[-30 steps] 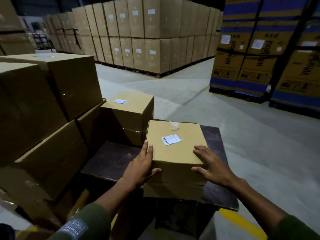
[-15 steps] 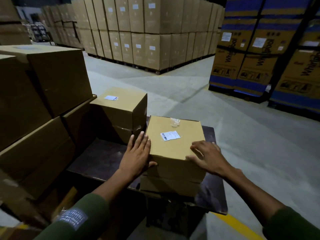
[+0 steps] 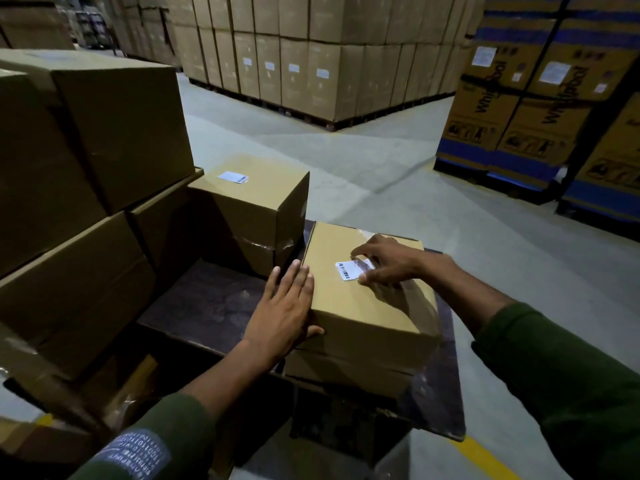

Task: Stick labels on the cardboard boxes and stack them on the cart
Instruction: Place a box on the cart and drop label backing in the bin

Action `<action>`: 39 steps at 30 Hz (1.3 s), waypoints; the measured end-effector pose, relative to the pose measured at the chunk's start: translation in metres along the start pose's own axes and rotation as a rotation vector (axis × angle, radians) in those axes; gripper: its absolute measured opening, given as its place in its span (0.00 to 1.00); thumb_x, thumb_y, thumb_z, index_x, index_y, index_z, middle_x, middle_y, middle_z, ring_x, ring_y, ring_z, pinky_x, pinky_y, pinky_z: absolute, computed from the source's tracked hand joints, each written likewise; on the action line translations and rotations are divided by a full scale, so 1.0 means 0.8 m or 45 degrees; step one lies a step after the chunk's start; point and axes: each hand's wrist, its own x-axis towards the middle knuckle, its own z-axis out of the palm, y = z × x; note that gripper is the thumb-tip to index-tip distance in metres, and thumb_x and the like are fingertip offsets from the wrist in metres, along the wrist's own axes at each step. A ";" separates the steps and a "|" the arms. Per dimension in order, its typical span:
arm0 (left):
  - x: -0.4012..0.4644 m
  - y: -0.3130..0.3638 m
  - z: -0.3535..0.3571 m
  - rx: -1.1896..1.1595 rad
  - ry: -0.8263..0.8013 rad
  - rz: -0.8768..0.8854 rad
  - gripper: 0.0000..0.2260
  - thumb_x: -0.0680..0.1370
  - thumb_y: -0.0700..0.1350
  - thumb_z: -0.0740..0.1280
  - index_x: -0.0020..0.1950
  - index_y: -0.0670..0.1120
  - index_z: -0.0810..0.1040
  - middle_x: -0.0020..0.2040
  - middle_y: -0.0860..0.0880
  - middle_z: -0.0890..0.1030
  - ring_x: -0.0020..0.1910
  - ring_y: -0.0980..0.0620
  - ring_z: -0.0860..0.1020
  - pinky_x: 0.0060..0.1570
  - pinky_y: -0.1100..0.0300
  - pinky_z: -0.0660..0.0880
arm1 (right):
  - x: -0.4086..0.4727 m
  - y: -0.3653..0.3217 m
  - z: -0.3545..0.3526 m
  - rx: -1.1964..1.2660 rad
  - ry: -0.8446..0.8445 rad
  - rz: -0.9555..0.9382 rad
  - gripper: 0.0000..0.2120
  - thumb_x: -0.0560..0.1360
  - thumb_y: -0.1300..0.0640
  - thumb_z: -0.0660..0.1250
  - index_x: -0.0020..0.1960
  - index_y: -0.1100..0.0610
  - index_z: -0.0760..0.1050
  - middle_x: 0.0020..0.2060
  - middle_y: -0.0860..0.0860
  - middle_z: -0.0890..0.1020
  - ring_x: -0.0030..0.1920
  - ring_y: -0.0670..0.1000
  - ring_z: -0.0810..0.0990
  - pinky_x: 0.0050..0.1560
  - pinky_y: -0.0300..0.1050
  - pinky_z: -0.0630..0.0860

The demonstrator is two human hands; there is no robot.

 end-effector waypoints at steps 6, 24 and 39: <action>0.001 0.001 -0.003 -0.041 -0.015 -0.015 0.44 0.78 0.68 0.57 0.80 0.40 0.45 0.81 0.41 0.44 0.78 0.43 0.36 0.76 0.41 0.41 | 0.013 -0.007 -0.011 -0.065 0.006 -0.029 0.26 0.72 0.42 0.74 0.67 0.45 0.73 0.63 0.53 0.70 0.58 0.52 0.71 0.57 0.48 0.72; 0.000 0.003 -0.008 -0.039 -0.038 -0.022 0.45 0.77 0.69 0.57 0.80 0.41 0.44 0.81 0.40 0.43 0.78 0.42 0.35 0.75 0.39 0.40 | 0.010 -0.009 -0.035 -0.163 0.117 0.001 0.16 0.70 0.49 0.76 0.54 0.49 0.74 0.51 0.49 0.79 0.46 0.49 0.76 0.45 0.48 0.75; -0.005 -0.005 0.013 -0.021 0.144 -0.021 0.46 0.72 0.70 0.65 0.76 0.38 0.62 0.77 0.38 0.63 0.79 0.41 0.53 0.76 0.43 0.56 | -0.041 -0.044 0.058 0.958 0.543 0.091 0.16 0.84 0.47 0.57 0.60 0.55 0.77 0.53 0.52 0.82 0.50 0.50 0.81 0.53 0.51 0.76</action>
